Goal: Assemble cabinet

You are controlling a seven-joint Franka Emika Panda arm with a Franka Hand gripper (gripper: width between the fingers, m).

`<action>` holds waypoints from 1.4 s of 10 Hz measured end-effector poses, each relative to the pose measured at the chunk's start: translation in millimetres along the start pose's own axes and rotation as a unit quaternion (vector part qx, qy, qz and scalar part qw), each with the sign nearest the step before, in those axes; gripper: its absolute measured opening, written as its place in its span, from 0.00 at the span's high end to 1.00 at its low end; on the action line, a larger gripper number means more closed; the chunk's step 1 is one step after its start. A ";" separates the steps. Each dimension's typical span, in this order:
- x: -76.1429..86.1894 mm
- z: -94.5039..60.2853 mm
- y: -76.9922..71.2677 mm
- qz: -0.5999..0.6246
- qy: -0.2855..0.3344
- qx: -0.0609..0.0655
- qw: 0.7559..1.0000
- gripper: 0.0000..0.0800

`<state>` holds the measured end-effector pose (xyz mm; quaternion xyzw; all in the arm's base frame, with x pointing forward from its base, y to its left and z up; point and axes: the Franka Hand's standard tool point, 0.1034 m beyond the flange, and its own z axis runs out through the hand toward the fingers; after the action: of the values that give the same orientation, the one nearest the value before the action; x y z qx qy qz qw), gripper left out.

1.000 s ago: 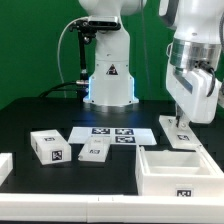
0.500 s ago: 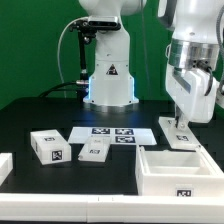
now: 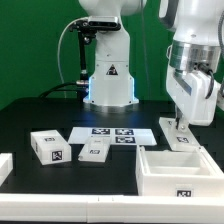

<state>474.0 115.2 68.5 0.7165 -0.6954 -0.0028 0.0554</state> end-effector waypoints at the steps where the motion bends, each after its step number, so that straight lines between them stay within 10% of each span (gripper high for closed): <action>1: 1.0 0.1 0.0 0.003 -0.001 0.000 1.000 0.92; 9: -1.5 2.3 1.6 0.007 -0.003 0.004 1.000 0.92; 14: -5.2 -2.5 1.2 0.012 -0.012 0.028 0.999 0.92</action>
Offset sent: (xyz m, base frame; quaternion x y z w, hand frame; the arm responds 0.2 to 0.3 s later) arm 0.0044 -0.0011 0.0036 0.0085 -0.0006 0.0033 1.0000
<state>472.9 120.5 70.8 0.7090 -0.7046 0.0089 0.0274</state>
